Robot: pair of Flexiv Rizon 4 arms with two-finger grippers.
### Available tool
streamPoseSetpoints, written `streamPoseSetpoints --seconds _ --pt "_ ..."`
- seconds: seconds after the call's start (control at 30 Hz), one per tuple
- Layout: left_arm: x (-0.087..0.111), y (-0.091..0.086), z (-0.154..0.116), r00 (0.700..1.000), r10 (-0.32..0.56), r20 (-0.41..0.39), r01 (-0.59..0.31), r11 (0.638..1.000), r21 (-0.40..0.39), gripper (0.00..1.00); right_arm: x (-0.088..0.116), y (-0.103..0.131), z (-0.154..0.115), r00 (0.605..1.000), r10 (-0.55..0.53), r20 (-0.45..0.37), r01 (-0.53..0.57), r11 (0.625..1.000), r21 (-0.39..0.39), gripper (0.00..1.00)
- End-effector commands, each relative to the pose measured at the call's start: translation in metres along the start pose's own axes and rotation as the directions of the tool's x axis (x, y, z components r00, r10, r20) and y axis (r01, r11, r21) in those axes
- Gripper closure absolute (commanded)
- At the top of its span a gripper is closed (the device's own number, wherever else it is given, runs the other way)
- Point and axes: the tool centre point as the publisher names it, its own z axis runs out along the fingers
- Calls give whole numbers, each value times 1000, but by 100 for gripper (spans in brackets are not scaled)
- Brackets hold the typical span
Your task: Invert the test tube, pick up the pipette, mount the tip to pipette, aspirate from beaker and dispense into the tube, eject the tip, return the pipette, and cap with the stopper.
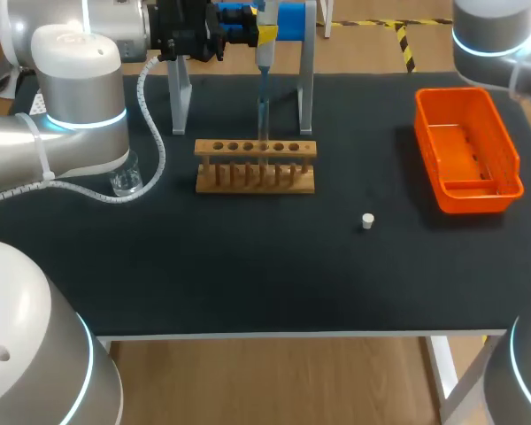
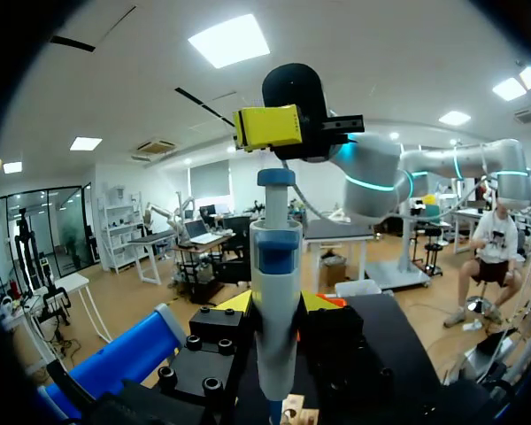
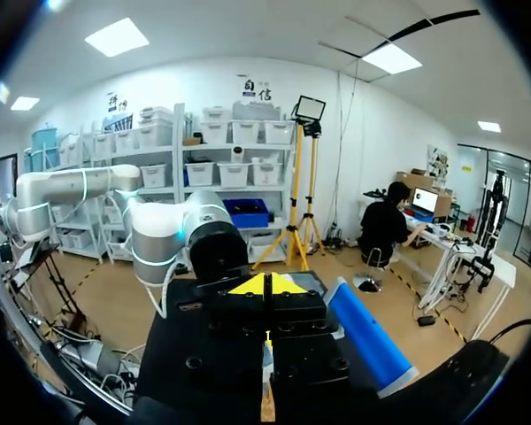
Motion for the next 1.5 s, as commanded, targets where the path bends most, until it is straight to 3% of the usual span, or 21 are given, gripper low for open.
streamPoseSetpoints --seconds 0.03,1.5 --pt "-1 0 1 1000 1 1 -1 1000 2 100 1 -3 -1 1000 3 -5 -3 1000 8 100" --pt "-1 0 1 1000 1 1 -1 1000 2 100 14 -13 4 997 40 -61 -36 997 62 100"
